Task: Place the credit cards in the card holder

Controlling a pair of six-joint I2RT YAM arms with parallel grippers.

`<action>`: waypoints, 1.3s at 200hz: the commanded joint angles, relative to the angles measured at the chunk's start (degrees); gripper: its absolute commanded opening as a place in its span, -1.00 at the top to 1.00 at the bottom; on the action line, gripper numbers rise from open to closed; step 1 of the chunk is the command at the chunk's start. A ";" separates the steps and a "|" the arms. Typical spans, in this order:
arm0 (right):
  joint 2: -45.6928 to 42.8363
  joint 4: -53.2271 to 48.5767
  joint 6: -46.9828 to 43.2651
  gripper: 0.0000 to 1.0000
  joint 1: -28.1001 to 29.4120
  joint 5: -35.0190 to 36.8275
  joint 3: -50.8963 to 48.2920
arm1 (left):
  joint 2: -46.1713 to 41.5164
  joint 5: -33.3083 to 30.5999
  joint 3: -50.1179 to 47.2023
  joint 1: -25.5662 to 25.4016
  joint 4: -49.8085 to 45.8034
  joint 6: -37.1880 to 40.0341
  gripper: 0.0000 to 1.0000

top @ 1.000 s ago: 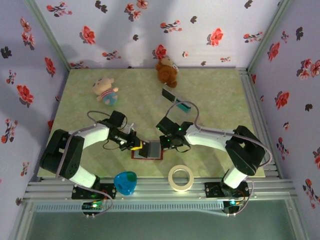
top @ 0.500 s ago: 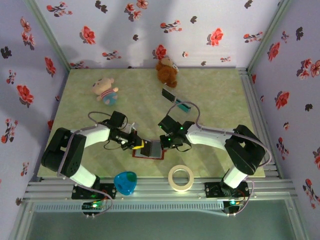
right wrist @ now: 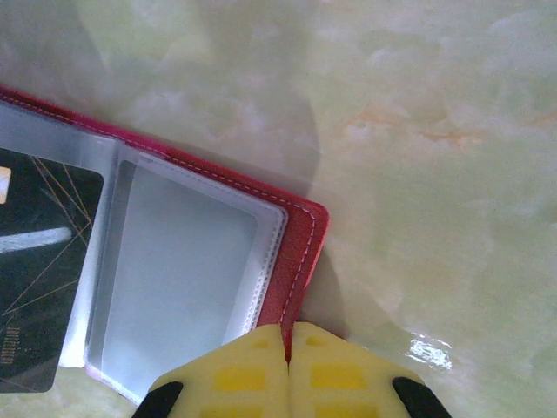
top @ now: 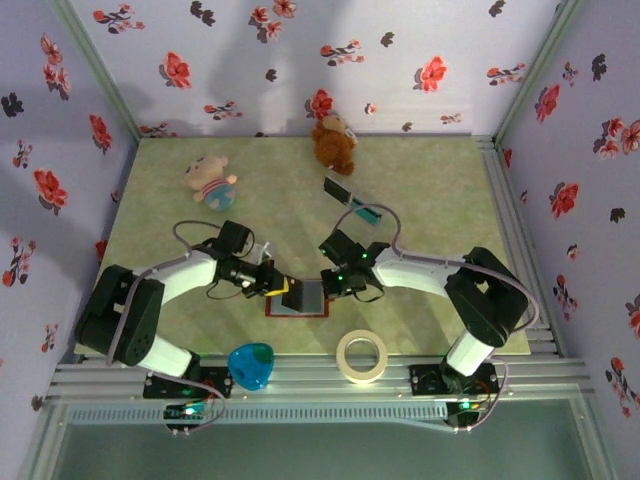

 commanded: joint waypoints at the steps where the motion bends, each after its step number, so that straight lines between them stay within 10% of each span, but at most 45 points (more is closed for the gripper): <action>1: 1.74 1.19 -1.52 1.00 -0.38 -1.22 -0.20 | -0.40 -0.44 -1.49 -0.37 -0.94 -0.40 1.00; 260: 7.47 4.78 -1.31 1.00 -0.45 -5.63 1.28 | 2.07 0.70 -0.55 -4.49 0.21 0.82 1.00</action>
